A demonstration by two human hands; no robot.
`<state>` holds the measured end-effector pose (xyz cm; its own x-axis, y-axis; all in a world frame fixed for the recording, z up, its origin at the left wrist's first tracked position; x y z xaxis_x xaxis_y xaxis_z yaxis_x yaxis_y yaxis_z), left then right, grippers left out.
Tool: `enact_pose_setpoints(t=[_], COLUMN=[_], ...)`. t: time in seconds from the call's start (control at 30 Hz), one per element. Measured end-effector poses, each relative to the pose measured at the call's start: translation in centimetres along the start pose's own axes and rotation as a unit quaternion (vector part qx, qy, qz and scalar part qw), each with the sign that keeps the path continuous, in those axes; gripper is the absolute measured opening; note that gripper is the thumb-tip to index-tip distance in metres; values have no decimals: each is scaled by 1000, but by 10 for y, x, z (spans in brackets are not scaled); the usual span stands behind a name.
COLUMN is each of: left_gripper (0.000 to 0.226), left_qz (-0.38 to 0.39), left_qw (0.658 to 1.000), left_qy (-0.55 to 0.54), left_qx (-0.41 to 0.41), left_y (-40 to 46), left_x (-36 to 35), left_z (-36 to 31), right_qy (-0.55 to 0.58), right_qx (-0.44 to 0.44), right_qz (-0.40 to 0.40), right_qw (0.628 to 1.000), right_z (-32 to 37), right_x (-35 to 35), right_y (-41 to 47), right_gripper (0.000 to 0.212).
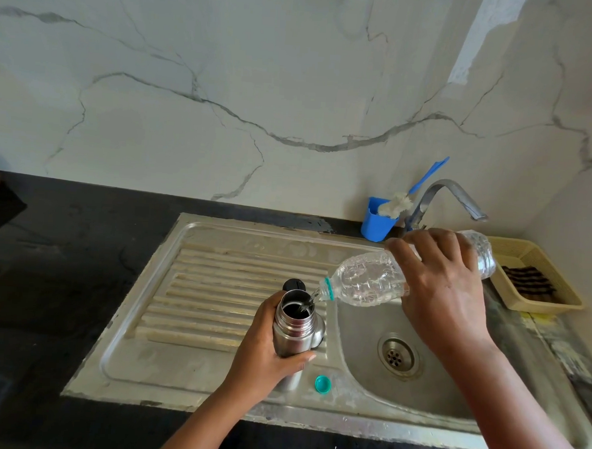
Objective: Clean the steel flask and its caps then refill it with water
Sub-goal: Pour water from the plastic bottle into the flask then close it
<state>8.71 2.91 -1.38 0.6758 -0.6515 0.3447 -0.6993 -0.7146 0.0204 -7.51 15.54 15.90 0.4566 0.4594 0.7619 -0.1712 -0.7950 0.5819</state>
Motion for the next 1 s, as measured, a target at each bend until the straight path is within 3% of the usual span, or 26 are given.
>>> enact_pose_setpoints(t=[0.57,0.83,1.0], left_gripper=[88,88,89], left_qz=[-2,2,6], left_qw=[1000,1000,1000], left_qy=[-8,-10,-8], left_qx=[1,4,3], left_y=[1,1,1], left_x=[0,0,-1], left_z=[1,3,3], right_qy=[-21,-59,-81], right_qx=[41,133,200], right_qz=[-22,-26,-65], right_qw=[999,989,974], right_z=[7,27,44], right_x=[5,5,10], right_y=[10,24,34], right_gripper=[54,50,32])
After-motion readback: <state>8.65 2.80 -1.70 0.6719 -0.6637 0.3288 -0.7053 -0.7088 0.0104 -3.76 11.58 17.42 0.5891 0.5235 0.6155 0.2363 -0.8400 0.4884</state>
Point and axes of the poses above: each hand's wrist, its own y-axis towards the middle knuckle, its own x-axis out of the back of the hand, z = x × y, the point moved 8 cm from there along y, towards the middle knuckle, and after that the axes turned 8 degrees about x, right-handed, at the moved point
